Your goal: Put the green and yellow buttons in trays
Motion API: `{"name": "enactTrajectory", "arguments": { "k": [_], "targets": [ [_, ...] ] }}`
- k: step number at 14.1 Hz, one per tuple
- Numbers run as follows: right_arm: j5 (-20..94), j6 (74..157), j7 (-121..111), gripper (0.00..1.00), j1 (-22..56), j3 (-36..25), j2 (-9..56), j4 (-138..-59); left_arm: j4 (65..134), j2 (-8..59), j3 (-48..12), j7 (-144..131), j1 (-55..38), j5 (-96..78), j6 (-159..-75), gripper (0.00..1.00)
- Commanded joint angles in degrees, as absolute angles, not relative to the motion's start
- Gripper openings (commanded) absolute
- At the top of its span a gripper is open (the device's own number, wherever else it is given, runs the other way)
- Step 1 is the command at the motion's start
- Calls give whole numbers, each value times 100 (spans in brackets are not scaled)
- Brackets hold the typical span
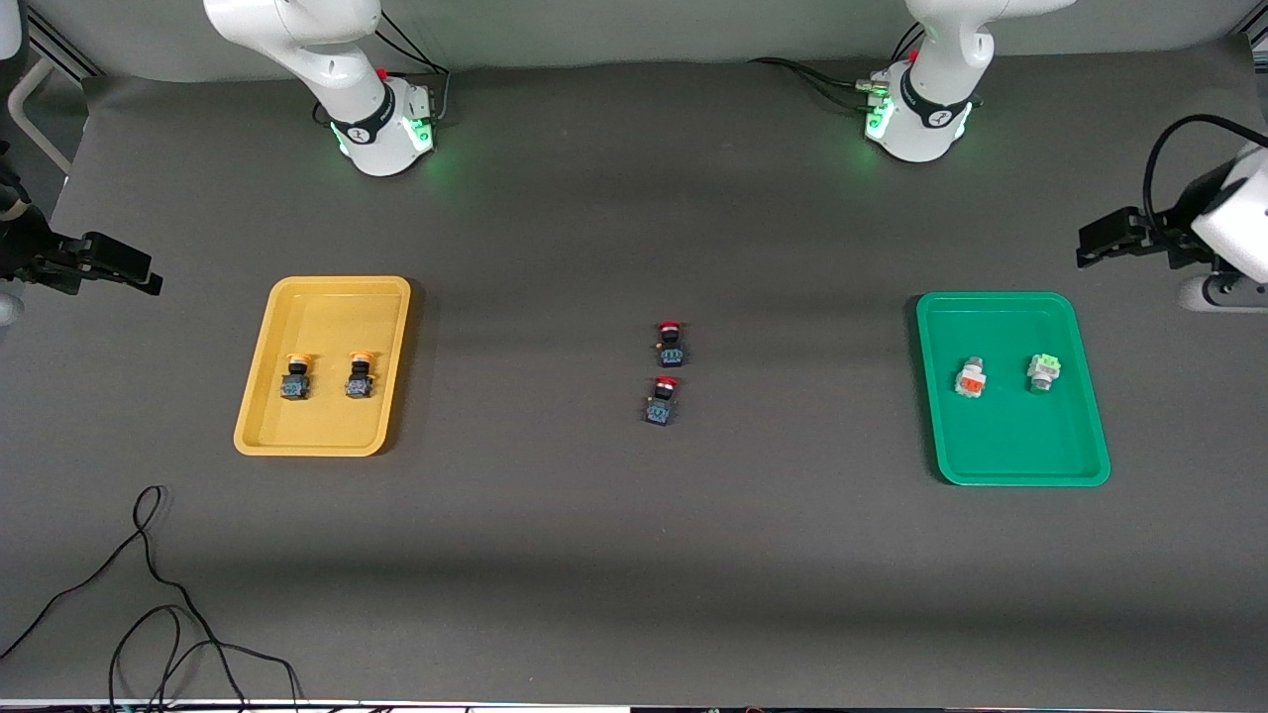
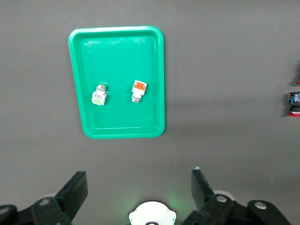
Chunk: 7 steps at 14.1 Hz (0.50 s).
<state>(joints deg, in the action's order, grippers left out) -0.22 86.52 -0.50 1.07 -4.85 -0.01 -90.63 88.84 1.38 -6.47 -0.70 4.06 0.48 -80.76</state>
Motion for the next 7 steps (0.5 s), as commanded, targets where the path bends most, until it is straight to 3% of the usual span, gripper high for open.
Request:
{"name": "enactTrajectory", "arguments": {
  "k": [1,7],
  "targets": [
    [-62,8666,-70,100,149,-501,-44,-9044,9088,79,-580,-211,316,123,-8227,99],
    [-62,8684,-70,100,149,-501,-53,-9044,9070,123,-580,-176,369,123,-8227,99]
  ]
}}
